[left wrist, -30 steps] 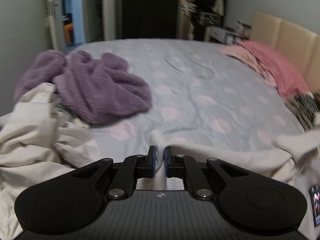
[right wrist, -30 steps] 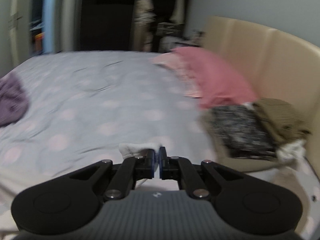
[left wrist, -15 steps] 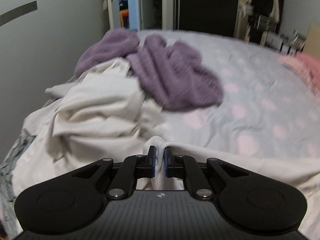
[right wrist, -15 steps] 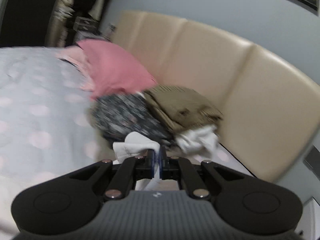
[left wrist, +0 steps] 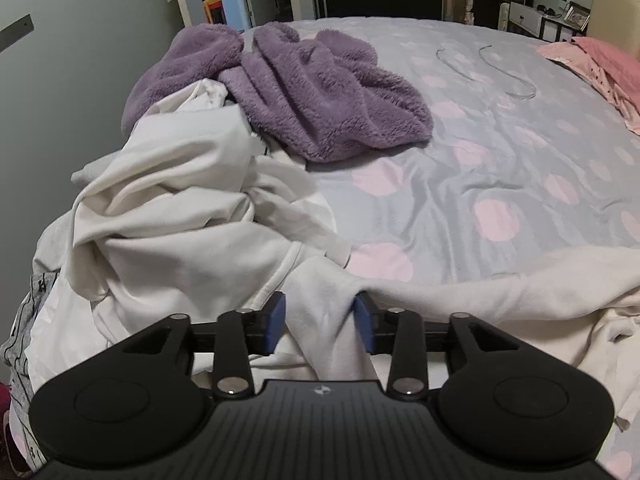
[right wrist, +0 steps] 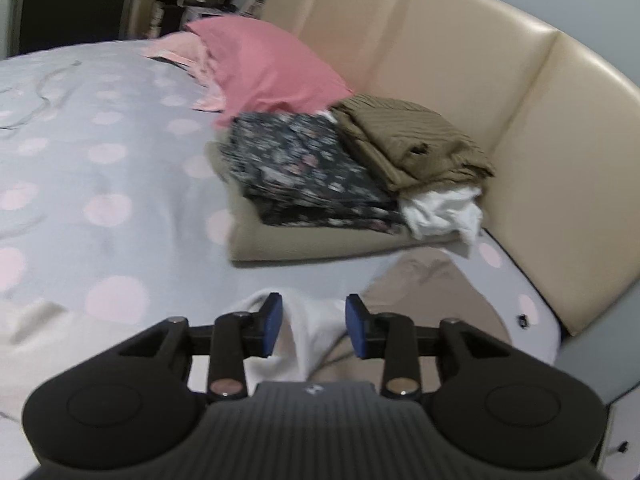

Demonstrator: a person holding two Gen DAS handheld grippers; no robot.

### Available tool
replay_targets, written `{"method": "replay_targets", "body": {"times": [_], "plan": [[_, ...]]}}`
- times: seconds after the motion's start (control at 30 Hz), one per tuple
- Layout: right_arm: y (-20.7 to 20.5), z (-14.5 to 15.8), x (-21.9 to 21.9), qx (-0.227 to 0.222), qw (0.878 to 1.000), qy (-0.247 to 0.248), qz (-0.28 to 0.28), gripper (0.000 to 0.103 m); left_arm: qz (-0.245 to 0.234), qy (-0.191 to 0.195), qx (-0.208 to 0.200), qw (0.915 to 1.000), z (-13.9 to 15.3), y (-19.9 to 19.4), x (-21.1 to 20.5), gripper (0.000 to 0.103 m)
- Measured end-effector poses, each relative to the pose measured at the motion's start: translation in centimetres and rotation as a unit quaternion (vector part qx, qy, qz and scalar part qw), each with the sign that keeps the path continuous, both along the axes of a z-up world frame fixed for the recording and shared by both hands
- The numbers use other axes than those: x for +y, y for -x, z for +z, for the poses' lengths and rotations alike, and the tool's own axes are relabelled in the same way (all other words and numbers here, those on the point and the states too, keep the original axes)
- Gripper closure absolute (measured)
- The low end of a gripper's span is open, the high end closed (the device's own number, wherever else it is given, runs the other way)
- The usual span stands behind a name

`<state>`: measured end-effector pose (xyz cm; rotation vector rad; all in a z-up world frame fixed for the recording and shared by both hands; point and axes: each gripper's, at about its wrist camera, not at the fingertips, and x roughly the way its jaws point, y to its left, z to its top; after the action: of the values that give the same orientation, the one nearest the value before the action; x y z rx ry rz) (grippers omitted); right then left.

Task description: Fold clothes

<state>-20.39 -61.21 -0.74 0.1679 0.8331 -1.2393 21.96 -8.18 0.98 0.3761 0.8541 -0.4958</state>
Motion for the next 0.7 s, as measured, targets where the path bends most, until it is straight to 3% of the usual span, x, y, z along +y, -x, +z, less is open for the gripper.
{"method": "replay_targets", "body": {"times": [0.1, 0.33, 0.43, 0.57, 0.7], "plan": [[-1.3, -0.1, 1.1, 0.002, 0.999, -0.001, 0.034, 0.059, -0.013, 0.008, -0.002, 0.9999, 1.0, 0.3, -0.5, 0.061], [-3.7, -1.2, 2.5, 0.013, 0.997, -0.02, 0.078, 0.056, 0.007, 0.061, -0.005, 0.9981, 2.8, -0.2, -0.4, 0.054], [-4.5, -1.8, 2.7, 0.009, 0.995, -0.037, 0.091, 0.055, -0.003, 0.051, -0.005, 0.9987, 2.4, 0.0, -1.3, 0.054], [-5.9, -2.3, 3.5, 0.02, 0.992, -0.041, 0.115, 0.054, -0.019, 0.047, -0.034, 0.9982, 2.7, 0.8, -2.3, 0.054], [-7.0, -2.5, 4.4, 0.032, 0.989, -0.036, 0.143, 0.05, 0.004, 0.071, -0.059, 0.9957, 4.2, 1.0, -2.2, 0.054]]}}
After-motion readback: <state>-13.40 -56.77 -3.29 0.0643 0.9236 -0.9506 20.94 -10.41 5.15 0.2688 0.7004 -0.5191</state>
